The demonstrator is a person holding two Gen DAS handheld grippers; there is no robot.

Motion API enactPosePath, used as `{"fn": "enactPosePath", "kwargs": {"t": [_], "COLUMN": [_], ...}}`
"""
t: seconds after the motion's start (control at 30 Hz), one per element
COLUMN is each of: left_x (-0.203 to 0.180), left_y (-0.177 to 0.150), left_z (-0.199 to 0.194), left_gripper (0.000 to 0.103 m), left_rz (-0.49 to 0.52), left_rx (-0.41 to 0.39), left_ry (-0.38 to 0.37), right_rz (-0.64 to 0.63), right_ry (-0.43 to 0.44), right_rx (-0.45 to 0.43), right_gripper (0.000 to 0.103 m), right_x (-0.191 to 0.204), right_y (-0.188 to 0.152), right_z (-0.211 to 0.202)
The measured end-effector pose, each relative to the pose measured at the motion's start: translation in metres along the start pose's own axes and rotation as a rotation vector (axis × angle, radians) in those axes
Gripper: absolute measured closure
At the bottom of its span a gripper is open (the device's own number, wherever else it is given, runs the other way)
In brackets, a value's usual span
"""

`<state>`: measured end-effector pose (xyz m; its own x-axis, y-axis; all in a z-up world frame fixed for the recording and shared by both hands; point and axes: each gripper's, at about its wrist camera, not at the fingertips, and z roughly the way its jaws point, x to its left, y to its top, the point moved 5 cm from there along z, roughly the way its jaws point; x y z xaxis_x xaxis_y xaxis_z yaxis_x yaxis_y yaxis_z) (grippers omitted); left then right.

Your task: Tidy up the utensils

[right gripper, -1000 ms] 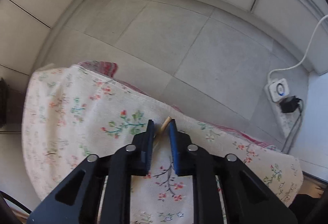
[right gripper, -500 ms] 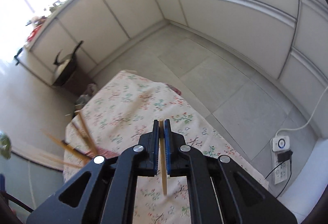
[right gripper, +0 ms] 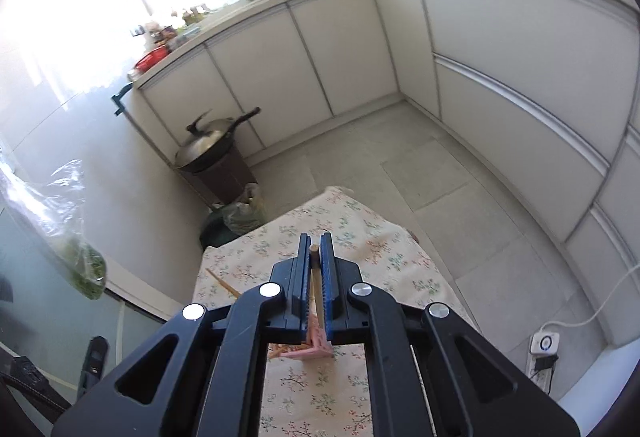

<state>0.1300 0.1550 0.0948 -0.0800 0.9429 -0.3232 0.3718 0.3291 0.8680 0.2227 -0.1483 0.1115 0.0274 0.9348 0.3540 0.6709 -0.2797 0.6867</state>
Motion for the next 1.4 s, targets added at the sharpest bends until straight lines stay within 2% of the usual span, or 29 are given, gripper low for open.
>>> {"fn": "enactPosePath", "kwargs": {"t": [0.1,0.27,0.53,0.7,0.77,0.8,0.83,0.9,1.0,1.1,1.17,1.27,1.4], "left_x": [0.002,0.008,0.02,0.018,0.015,0.012,0.009,0.005,-0.002,-0.004,-0.006,-0.016,-0.033], "left_y": [0.001,0.002,0.001,0.0,-0.001,-0.002,-0.003,-0.003,-0.003,-0.003,-0.001,0.0,-0.002], "left_z": [0.0,-0.001,0.006,0.007,0.007,0.007,0.006,0.005,0.002,0.0,-0.002,-0.01,-0.021], "left_gripper": [0.007,0.007,0.007,0.007,0.007,0.007,0.007,0.007,0.007,0.007,0.007,0.007,0.007], "left_rz": [-0.008,-0.019,-0.045,-0.031,-0.021,-0.013,-0.005,0.01,0.033,0.044,0.057,0.089,0.175], "left_rx": [0.002,0.001,0.033,0.036,0.039,0.039,0.039,0.031,0.02,0.012,0.002,-0.036,-0.117], "left_ry": [-0.001,0.008,0.029,0.03,0.027,0.026,0.026,0.026,0.033,0.045,0.05,0.055,0.118], "right_rz": [-0.053,-0.069,-0.078,-0.037,-0.033,-0.033,-0.035,-0.042,-0.065,-0.028,-0.011,-0.021,-0.066], "right_ry": [0.007,0.013,-0.039,-0.008,0.015,0.026,0.043,0.056,0.068,0.075,0.081,0.074,0.046], "right_rx": [-0.002,0.066,0.141,0.166,0.155,0.141,0.127,0.099,0.063,0.041,0.031,-0.008,-0.091], "right_gripper": [0.098,0.098,0.098,0.094,0.09,0.084,0.073,0.065,0.06,0.058,0.053,0.044,0.032], "right_x": [0.025,0.052,0.059,0.055,0.055,0.055,0.055,0.057,0.056,0.043,0.035,0.028,0.027], "right_y": [0.0,-0.019,-0.042,-0.051,-0.052,-0.051,-0.051,-0.05,-0.049,-0.047,-0.047,-0.05,-0.062], "right_z": [0.006,0.042,0.104,0.121,0.113,0.107,0.099,0.086,0.071,0.061,0.054,0.042,0.022]}}
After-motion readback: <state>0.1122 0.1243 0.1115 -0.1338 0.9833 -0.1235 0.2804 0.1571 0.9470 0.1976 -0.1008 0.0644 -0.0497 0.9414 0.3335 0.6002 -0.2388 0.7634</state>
